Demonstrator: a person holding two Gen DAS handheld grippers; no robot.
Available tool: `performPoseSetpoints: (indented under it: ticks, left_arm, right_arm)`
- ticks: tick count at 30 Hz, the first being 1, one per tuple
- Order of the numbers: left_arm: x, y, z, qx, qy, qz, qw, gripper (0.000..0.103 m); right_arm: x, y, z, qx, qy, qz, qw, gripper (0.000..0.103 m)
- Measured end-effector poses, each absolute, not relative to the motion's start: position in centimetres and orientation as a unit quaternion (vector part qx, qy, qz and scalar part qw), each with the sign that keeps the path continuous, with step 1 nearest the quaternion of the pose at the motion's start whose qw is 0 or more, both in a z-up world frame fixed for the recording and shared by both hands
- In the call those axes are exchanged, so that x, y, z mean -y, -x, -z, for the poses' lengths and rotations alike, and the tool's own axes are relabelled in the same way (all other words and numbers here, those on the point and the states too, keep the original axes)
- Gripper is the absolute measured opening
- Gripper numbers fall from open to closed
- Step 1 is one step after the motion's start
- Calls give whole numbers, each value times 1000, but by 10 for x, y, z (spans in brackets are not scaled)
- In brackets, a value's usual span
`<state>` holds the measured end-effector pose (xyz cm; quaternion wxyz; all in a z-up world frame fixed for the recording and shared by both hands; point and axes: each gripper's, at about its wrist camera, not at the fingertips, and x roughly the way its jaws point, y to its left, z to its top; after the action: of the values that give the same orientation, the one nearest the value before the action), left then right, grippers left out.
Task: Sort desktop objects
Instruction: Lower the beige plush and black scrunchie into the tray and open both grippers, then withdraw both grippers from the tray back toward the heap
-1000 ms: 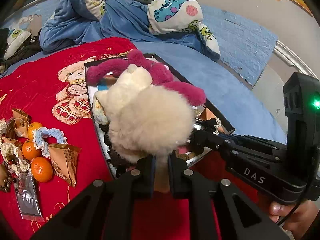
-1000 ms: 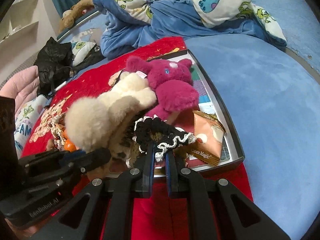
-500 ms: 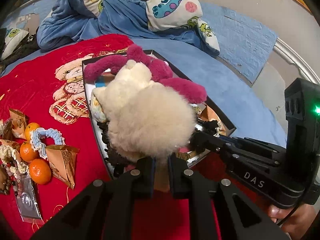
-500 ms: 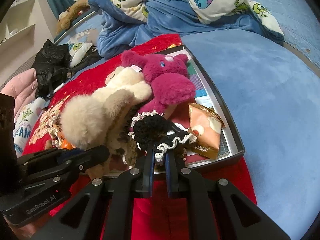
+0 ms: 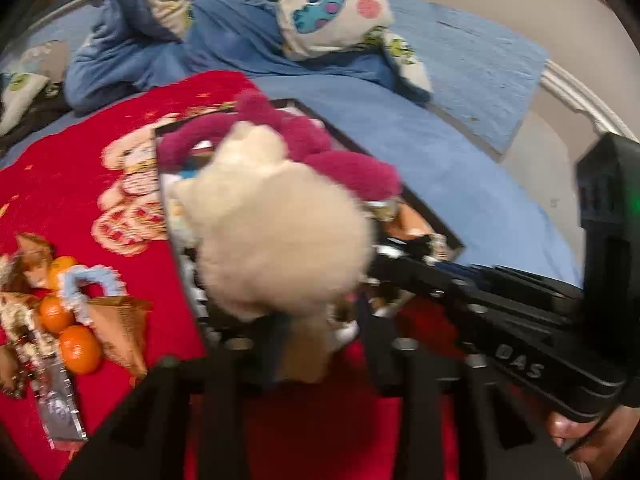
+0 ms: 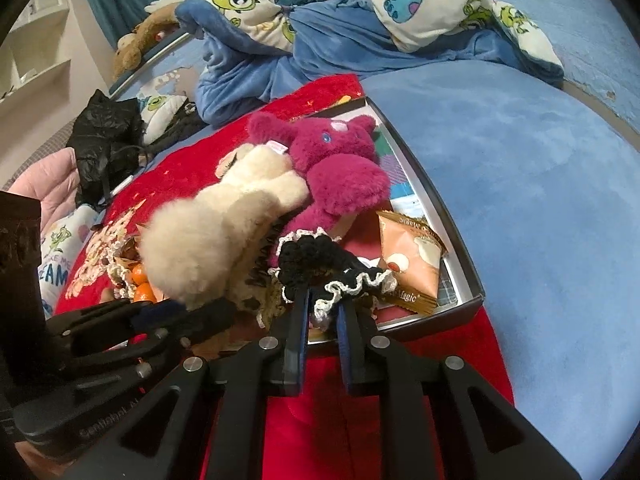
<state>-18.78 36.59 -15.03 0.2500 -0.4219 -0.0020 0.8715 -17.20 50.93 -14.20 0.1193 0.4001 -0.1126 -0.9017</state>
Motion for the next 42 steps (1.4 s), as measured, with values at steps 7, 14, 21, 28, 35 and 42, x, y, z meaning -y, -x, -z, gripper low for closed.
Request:
performPoseSetpoints:
  ticks: [7, 14, 21, 28, 35, 42]
  left_arm:
    - [-364, 189, 145, 14, 427, -864, 268, 98]
    - [-362, 186, 139, 14, 417, -870, 263, 103]
    - [-355, 186, 127, 14, 407, -878, 253, 103]
    - [-351, 182, 110, 12, 392, -885, 250, 103]
    - [-334, 172, 90, 22, 390, -895, 218, 103]
    - [-309, 159, 71, 24, 382, -909, 168, 103]
  right_arm:
    - [-528, 168, 136, 137, -388, 906, 101, 27]
    - [-538, 167, 129, 141, -380, 908, 102, 67]
    - [-544, 163, 124, 159, -375, 907, 105, 86]
    - [-548, 159, 112, 159, -362, 912, 106, 93]
    - [-544, 150, 94, 155, -344, 920, 109, 103]
    - [-527, 145, 81, 130, -344, 923, 114, 103]
